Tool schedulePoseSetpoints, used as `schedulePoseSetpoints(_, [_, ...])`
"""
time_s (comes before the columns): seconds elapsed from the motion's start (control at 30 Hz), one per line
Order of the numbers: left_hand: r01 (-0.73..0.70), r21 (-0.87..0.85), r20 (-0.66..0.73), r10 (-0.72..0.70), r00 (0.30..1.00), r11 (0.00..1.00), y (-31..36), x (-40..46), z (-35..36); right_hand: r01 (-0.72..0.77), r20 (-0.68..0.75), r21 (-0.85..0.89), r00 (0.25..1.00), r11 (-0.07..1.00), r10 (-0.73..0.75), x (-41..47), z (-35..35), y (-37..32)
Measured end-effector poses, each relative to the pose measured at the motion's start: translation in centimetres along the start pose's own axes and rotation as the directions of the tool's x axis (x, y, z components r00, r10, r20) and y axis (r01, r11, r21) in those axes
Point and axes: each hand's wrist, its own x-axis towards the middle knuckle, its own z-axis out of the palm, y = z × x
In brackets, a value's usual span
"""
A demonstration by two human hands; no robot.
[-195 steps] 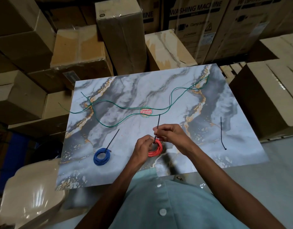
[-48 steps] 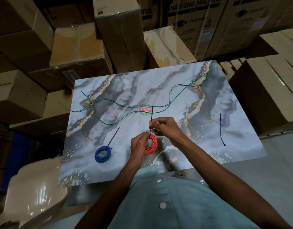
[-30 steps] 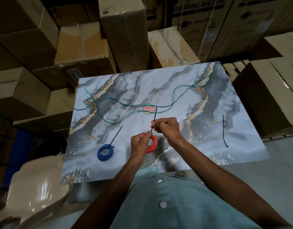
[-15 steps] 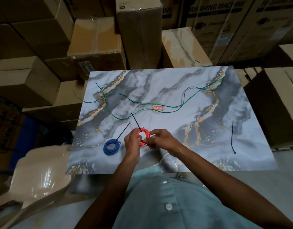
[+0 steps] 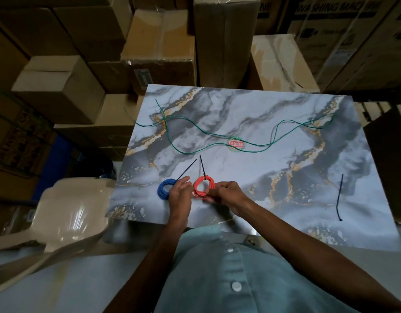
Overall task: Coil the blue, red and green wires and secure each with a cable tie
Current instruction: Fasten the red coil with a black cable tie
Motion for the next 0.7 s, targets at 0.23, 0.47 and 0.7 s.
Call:
schedulePoseSetpoints(0.23, [-0.077, 0.134, -0.081, 0.088, 0.993, 0.988, -0.5, -0.1, -2.3, -0.156, 0.001, 0.053, 0.988, 0.986, 0.156, 0.4, 2.6, 1.9])
schedulePoseSetpoints(0.47, [-0.048, 0.092, 0.012, 0.047, 0.999, 0.995, -0.2, 0.7, -2.9, -0.145, -0.054, 0.024, 0.988, 0.989, 0.146, -0.1, 4.4, 2.4])
schedulePoseSetpoints(0.7, [-0.051, 0.042, 0.023, 0.050, 0.998, 0.998, -0.1, 1.7, -4.0, 0.002, -0.196, -0.200, 0.980, 0.980, -0.042, -0.5, 5.0, 3.0])
